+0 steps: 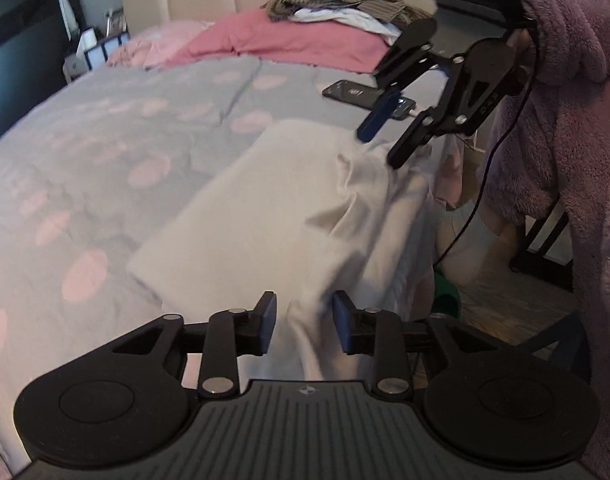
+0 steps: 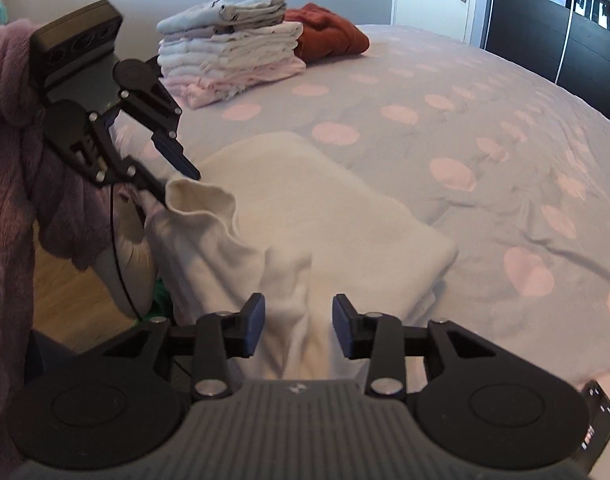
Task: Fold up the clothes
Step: 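Grasp the collar with the left tool while the right tool grasps it, lift and fold over, then release the folded collar with both tools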
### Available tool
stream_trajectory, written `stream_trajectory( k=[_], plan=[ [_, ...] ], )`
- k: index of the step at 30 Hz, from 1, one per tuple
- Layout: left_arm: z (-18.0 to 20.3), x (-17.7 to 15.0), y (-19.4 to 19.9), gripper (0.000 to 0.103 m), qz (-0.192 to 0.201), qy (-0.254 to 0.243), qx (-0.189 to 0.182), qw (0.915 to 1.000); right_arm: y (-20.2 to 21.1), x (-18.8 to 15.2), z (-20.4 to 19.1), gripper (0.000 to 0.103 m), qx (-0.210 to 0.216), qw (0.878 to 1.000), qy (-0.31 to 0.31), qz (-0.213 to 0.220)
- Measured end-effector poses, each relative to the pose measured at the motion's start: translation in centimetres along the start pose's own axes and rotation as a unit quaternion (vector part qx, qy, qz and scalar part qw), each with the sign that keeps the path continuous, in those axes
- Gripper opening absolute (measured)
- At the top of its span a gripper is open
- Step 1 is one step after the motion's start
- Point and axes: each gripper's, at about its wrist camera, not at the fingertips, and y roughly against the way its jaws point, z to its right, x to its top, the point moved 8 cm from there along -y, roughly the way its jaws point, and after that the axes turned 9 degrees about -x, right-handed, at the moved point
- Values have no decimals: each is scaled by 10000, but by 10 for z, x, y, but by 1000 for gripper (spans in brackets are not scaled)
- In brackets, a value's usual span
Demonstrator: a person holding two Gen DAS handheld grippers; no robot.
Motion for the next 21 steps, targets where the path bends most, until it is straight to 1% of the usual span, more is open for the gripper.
stream_trajectory(
  k=[2,3,6,10,13,15,16,17,19,21],
  plan=[
    [11,2,-7,30,-75,-225,-107,9997,-7,2,-5,44,70,9999,98,-24],
    [17,2,-10,30,-136,-325,-218,9991,-8,3,-9,43,143,9998,155,-25],
    [30,-3,-11,24,-270,-365,-613,9971,2,1,-27,42,576,9974,432,-43],
    [37,-16,-7,24,-425,-191,-856,9952,15,-14,-45,42,1121,9920,453,-350],
    [39,-17,4,24,-388,52,-1057,9936,21,-28,-52,42,1157,9903,523,-561],
    [39,-11,15,24,-206,217,-1154,9929,27,-31,-52,42,1137,9909,439,-564],
    [36,-6,21,24,-73,321,-1138,9930,32,-30,-51,42,1113,9918,361,-512],
    [32,-1,25,24,85,463,-1047,9934,35,-25,-48,42,986,9940,212,-421],
    [12,11,28,24,391,959,-601,9928,41,-15,-39,43,668,9974,-129,-216],
    [-10,21,30,24,692,1475,-123,9866,39,-4,-26,43,81,9981,-611,-15]
  ],
)
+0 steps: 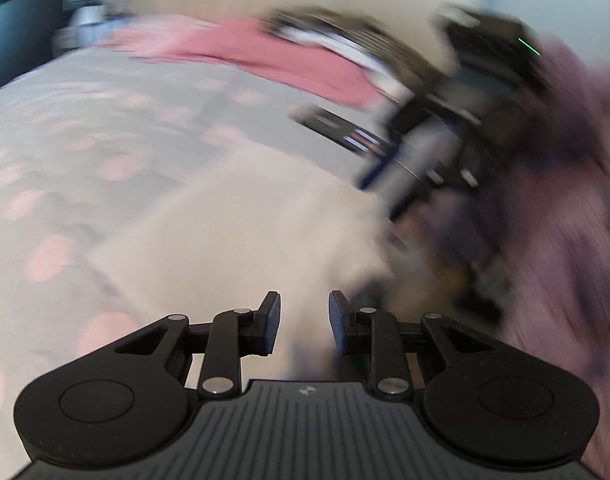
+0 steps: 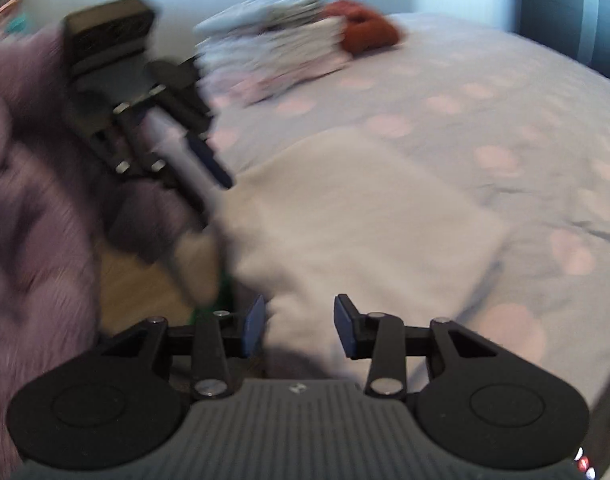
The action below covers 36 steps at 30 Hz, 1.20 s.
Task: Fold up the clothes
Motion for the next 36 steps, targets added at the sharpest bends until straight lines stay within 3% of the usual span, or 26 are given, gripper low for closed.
stream_trajectory(
  k=[3,5,6,9,12,20,27,36],
  plan=[
    [-32,13,-7,24,405,808,727,9933,-12,15,19,38,-939,9930,-668,277],
    [-49,15,-14,19,621,1268,955,9854,-25,19,32,15,-1493,9815,-1141,356],
    [-55,15,-17,14,708,1446,1002,9819,-30,20,37,15,-1671,9761,-1331,407],
    [-70,14,-23,12,943,1750,1151,9733,-47,21,52,15,-1982,9600,-1912,514],
    [-85,9,-34,11,1041,2032,1209,9661,-61,22,60,15,-2001,9497,-2327,624],
    [-121,0,-64,5,905,2354,1346,9583,-111,24,88,12,-2217,9427,-2469,345],
    [-143,-5,-86,0,716,2572,1309,9548,-145,22,97,8,-2384,9475,-2124,150],
    [-134,0,-67,0,1083,2476,1305,9539,-129,24,99,8,-2191,9453,-2379,420]
  ],
)
